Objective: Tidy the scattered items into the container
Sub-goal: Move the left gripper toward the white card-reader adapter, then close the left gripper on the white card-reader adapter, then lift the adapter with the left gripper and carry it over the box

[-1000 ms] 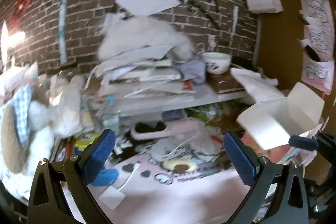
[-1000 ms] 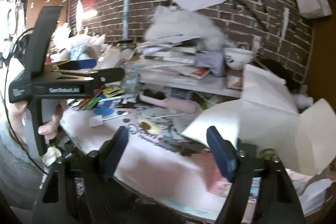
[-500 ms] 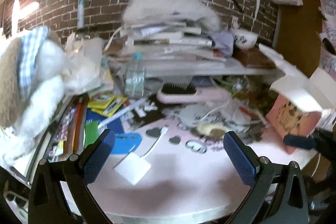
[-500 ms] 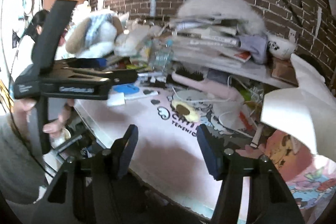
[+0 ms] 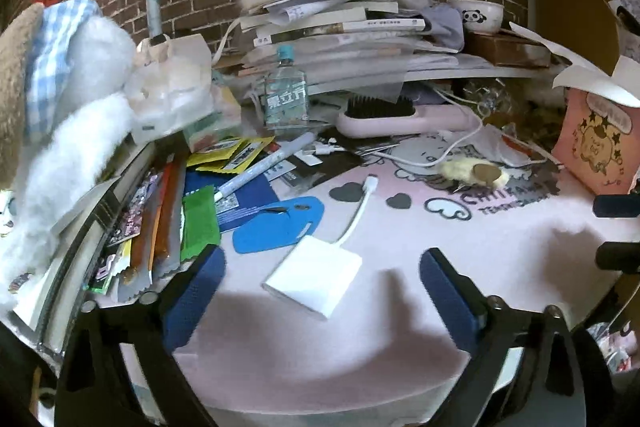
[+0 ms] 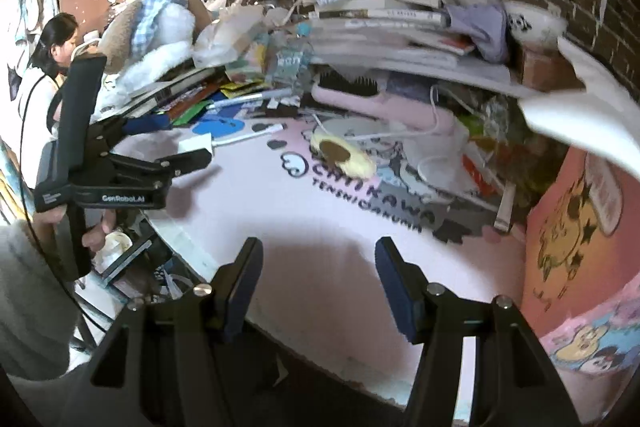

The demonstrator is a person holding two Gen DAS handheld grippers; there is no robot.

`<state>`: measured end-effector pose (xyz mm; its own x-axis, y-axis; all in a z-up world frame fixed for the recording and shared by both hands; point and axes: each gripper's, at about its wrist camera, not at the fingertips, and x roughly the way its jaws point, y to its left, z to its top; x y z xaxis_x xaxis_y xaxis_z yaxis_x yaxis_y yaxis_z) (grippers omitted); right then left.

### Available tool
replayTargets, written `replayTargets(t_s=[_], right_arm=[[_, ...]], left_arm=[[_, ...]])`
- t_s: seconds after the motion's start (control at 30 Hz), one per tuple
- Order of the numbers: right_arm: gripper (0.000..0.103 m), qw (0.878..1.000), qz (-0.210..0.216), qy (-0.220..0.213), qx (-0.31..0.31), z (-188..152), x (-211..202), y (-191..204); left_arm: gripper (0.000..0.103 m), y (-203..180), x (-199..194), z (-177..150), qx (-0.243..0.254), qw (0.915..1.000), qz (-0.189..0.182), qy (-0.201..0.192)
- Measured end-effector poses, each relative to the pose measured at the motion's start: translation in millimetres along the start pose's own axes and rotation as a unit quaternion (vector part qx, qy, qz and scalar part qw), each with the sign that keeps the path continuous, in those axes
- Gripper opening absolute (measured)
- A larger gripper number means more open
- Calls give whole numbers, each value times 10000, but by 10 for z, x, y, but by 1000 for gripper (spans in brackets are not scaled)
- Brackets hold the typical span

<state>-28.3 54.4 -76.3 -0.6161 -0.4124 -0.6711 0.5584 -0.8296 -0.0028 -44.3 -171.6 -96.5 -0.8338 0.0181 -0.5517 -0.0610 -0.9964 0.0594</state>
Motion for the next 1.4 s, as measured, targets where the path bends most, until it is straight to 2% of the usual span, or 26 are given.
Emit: replayTargets(t_s=[0.17,0.2,0.4,0.47,0.53,0.63,0.67,0.9,0.97,1.0,1.07,1.17,1.2,1.23,1.27,1.4], right_arm=[[55,9999,-3,70,112,-48,34,-62],[55,9999,7,70,137,-51,36,-73],[55,9998,20,93,187,-51,59,-104],[56,9997,28,110,217,-52,73,-114],[55,9996,38,137,242,-53,91,-122],[55,9995,43,164,270,-57,104,-136],[55,9994,59,163,285,-56,102,-141],[55,9995,80,122,267,-48,67,-136],[55,9995,79,114,269,-42,59,-138],[56,9995,81,111,273,-40,57,-139],[55,9995,89,111,285,-35,53,-141],[55,9995,76,107,280,-35,52,-141],[55,9995,71,107,282,-34,50,-144],[55,9995,76,109,289,-33,49,-150],[55,9995,77,110,295,-31,46,-157],[55,9994,85,100,320,-19,33,-176]], left_arm=[[93,101,103,-49,85,9999,-138,-25],[88,118,113,-57,94,9998,-183,-20],[84,146,150,-89,8,9980,-630,77],[77,126,131,-101,33,9976,-695,28],[59,86,105,-103,113,9966,-811,32],[39,24,77,-98,215,9950,-972,65],[37,8,73,-97,230,9946,-1006,72],[37,-47,66,-86,264,9954,-916,91],[46,-81,63,-86,342,9961,-809,48],[56,-93,70,-84,367,9966,-739,27],[56,-83,97,-75,302,9964,-785,34],[56,-54,123,-70,170,9957,-906,49],[52,-58,122,-69,181,9956,-913,45],[42,-65,117,-68,191,9952,-955,44],[36,-73,110,-66,209,9949,-986,45],[36,-84,108,-58,218,9949,-979,76]])
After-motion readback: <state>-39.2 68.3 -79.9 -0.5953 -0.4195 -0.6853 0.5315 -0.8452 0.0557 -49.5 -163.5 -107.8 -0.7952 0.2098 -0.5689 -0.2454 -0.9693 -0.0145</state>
